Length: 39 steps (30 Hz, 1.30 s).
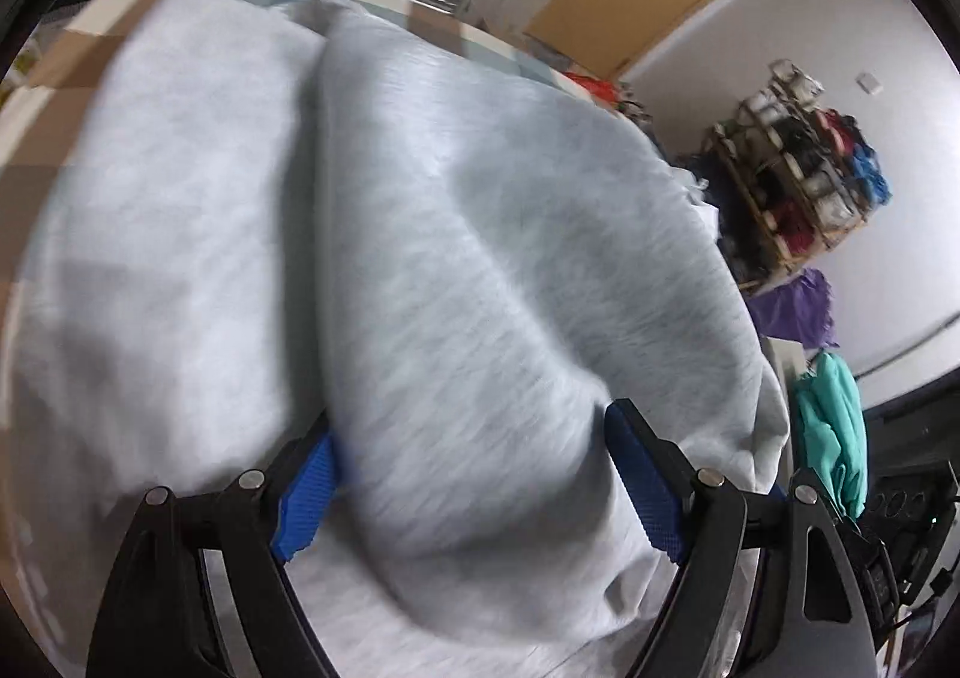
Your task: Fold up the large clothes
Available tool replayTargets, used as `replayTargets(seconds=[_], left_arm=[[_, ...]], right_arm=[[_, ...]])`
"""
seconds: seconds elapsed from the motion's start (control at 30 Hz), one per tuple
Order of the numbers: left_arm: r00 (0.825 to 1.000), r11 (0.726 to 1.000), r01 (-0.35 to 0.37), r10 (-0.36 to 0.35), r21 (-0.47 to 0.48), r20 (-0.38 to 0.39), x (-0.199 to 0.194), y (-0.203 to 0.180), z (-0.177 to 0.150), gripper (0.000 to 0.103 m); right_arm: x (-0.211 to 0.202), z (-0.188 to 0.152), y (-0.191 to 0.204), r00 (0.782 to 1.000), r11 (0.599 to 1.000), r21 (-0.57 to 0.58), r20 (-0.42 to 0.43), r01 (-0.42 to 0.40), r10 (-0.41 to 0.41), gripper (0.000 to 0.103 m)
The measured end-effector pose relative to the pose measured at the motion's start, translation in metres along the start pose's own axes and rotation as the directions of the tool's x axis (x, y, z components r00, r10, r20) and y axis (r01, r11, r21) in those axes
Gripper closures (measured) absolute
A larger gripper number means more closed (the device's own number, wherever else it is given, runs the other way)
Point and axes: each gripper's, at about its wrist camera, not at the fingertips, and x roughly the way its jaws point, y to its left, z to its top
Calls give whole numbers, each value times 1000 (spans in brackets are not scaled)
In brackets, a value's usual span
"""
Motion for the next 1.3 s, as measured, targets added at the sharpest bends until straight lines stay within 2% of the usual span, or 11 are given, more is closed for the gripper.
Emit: replayTargets(seconds=[0.1,0.17,0.27,0.43,0.73,0.77,0.87,0.97,1.1,1.23,1.3], left_arm=[[987,988,151,-152,26,52,-19,-12,6,27],[948,951,306,-309,44,78,-38,-19,12,27],[852,856,515,-517,47,79,-54,-19,14,25],[824,826,563,-563,9,68,-62,-8,9,21],[736,727,676,-674,-121,69,-47,1,23,21],[725,716,688,-685,-121,68,-47,1,23,21],[692,683,720,-721,-123,43,-47,2,24,21],[718,706,695,-691,-135,83,-59,13,27,19],[811,802,583,-565,-127,152,-73,30,28,19],[804,773,592,-587,-228,96,-43,37,23,19],[764,724,627,-644,-288,47,-19,34,21,19]], right_arm=[[0,-2,7,997,997,-21,-26,-80,79,44],[3,-7,21,993,990,-93,-66,-108,102,44],[14,-19,45,990,974,-205,-114,-100,78,44],[22,-42,83,996,911,-411,-88,-43,7,44],[66,-92,139,980,679,-719,14,147,-198,27],[71,-93,141,978,671,-726,13,152,-207,30],[79,-87,140,979,698,-701,-1,143,-202,77],[57,-64,121,996,822,-567,-14,61,-83,86],[14,-24,89,987,937,-323,47,-129,152,87],[5,-2,54,945,943,-102,56,-317,323,86],[7,-1,46,930,931,-49,40,-363,365,86]])
